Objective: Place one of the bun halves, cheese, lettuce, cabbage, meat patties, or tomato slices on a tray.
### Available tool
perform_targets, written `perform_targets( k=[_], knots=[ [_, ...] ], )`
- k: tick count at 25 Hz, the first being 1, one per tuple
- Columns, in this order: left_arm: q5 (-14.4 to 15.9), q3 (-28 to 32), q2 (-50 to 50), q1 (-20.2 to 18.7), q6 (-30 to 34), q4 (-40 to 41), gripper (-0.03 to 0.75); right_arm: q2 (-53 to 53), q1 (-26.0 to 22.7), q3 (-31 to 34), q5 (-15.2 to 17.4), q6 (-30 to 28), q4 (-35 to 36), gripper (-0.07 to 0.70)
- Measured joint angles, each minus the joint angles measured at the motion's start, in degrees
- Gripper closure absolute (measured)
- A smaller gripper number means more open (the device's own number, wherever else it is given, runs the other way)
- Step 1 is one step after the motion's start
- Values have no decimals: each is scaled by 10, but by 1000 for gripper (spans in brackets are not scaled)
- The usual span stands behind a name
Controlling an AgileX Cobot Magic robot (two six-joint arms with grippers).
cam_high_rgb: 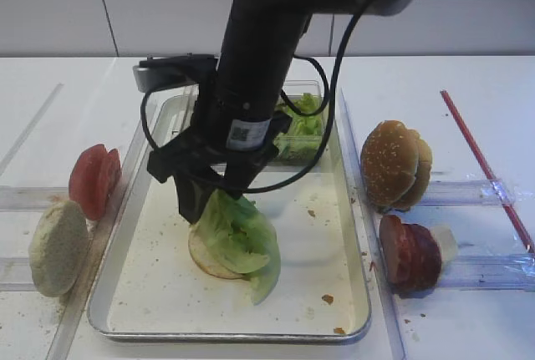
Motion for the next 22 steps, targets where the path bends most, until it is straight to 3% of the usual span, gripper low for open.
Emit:
perform_targets(
  k=[10,18,22],
  knots=[
    [0,0,0,0,0,0,271,0,0,-95,12,3,-9,178],
    [0,0,0,0,0,0,271,-3,-2,-104,15,40,-31,178],
    [0,0,0,0,0,0,271,-10,-28,-104,16,44,-32,178]
  ],
)
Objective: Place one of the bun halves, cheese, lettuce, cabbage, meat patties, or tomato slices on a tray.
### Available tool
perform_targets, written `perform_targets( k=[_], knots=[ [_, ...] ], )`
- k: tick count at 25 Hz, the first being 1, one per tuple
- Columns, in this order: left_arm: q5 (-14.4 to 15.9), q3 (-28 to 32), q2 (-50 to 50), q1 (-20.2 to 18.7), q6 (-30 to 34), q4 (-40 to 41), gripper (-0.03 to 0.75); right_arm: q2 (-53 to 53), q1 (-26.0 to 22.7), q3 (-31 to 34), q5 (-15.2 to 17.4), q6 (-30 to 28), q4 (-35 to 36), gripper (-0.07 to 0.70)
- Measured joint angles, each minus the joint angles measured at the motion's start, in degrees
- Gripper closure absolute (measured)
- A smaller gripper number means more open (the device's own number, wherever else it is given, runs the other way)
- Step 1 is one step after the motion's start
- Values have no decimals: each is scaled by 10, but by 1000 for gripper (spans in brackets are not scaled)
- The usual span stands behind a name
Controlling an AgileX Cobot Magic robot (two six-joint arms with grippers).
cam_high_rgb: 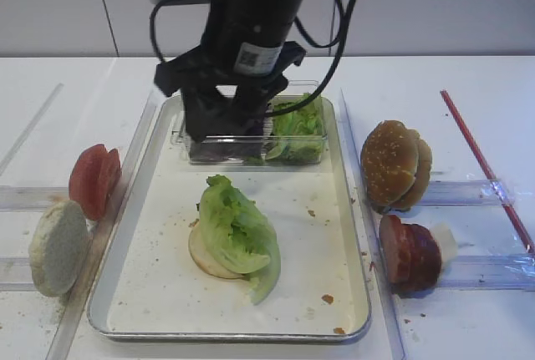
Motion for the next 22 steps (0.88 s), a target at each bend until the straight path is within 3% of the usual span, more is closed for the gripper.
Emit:
perform_targets(
  k=[22],
  knots=[
    [0,0,0,0,0,0,271,-62,-316,16,3,26,-77,178]
  ],
)
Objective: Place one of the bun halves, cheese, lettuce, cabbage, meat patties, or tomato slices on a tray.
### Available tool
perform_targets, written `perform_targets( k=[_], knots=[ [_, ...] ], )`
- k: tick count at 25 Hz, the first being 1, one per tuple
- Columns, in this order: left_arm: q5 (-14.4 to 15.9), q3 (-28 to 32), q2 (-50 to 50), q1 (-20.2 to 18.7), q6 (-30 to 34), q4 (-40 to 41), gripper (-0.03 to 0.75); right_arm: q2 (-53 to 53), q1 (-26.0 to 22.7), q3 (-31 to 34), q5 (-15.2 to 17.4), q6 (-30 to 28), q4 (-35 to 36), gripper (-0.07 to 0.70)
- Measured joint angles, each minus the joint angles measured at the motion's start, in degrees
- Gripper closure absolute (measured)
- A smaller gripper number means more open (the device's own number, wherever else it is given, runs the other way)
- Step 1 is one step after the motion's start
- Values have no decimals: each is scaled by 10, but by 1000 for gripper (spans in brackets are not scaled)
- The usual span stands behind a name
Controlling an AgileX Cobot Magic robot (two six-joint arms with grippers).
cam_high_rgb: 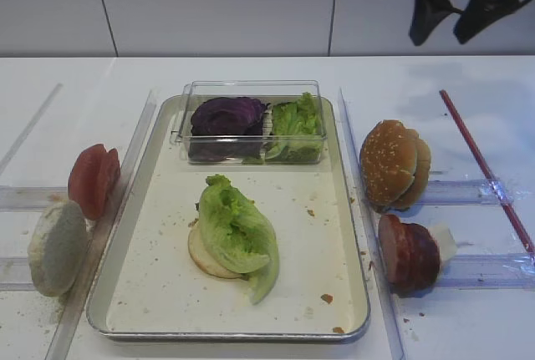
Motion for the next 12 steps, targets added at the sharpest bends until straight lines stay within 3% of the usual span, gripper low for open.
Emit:
perform_targets(
  k=[4,12],
  knots=[
    [0,0,0,0,0,0,271,-50,-66,78,0,-4,-1,178],
    [0,0,0,0,0,0,271,-174,-135,199,0,-20,15,178]
  ],
)
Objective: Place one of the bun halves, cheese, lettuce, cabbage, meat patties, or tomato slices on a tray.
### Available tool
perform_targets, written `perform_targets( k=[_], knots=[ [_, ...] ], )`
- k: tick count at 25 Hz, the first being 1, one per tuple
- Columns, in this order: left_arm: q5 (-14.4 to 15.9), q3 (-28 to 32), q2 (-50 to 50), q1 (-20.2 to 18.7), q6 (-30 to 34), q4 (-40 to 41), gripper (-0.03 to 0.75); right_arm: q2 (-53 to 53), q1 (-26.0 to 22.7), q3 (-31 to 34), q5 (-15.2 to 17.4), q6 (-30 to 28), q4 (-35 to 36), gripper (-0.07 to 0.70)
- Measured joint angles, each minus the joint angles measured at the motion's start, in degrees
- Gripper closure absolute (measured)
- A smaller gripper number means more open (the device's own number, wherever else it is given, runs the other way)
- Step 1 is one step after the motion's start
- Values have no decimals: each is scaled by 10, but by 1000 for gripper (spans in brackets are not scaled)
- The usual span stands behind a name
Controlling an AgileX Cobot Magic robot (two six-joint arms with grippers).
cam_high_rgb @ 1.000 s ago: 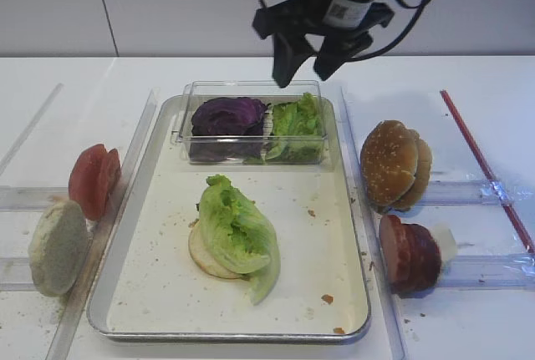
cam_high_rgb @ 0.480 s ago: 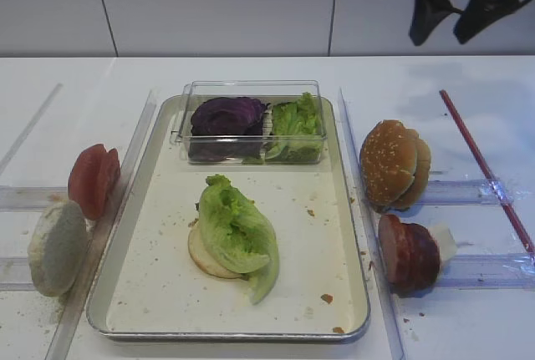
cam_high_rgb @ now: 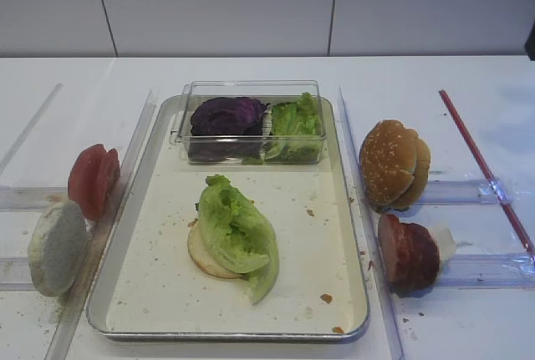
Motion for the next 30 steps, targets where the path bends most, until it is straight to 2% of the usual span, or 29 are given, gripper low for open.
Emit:
perform_targets(
  k=[8,14,22,27,30],
  knots=[
    [0,0,0,0,0,0,271,-207,-5,187,-51,-19,35,178],
    [0,0,0,0,2,0,271,-351,-5,292,-55,-20,45,178],
    [0,0,0,0,2,0,271,-556,-5,393,-39,13,49,178],
    [0,0,0,0,2,0,271,-674,-5,442,5,58,53,178],
    [0,0,0,-6,2,0,271,-738,-5,461,16,63,51,178]
  ],
)
